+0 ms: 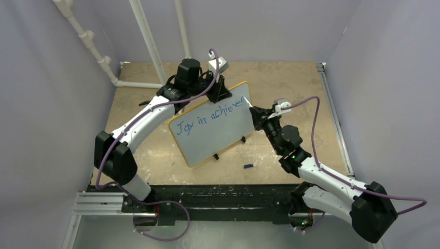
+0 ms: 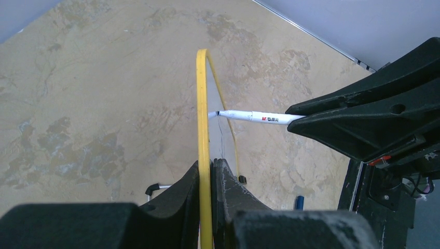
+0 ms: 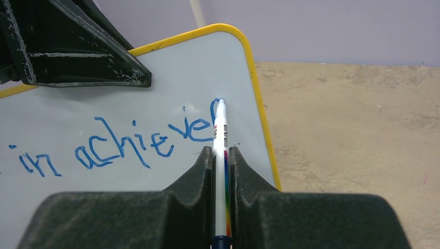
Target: Write a sentence on the whiteboard
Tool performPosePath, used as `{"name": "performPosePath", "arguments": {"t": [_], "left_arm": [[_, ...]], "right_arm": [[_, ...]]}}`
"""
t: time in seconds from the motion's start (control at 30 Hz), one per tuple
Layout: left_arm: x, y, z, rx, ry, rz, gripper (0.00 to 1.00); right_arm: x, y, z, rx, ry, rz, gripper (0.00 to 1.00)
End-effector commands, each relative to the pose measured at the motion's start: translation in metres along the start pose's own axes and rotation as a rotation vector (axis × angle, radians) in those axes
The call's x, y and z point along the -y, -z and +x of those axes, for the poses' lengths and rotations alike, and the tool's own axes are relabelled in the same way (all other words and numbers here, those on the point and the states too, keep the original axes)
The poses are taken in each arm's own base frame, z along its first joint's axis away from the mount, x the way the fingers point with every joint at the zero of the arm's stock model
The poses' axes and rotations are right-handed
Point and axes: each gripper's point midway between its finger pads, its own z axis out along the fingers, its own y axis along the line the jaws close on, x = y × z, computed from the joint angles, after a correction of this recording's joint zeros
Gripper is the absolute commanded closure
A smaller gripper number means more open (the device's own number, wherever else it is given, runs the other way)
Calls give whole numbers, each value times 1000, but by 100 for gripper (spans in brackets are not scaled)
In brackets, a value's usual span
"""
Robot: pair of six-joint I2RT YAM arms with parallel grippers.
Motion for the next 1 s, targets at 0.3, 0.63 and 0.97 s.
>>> {"name": "performPosePath", "arguments": {"t": [0.3,0.63,0.97], "left_arm": [[-5,4,0,-2,-29,-17,100],[-5,4,1,-2,-28,-16,100],[-5,4,1,-3,-29,-16,100]], "right_arm": [[8,10,19,-57,-27,27,100],[3,3,-2,10,-44,25,100],[-1,-6,-27,82,-53,29,100]]}}
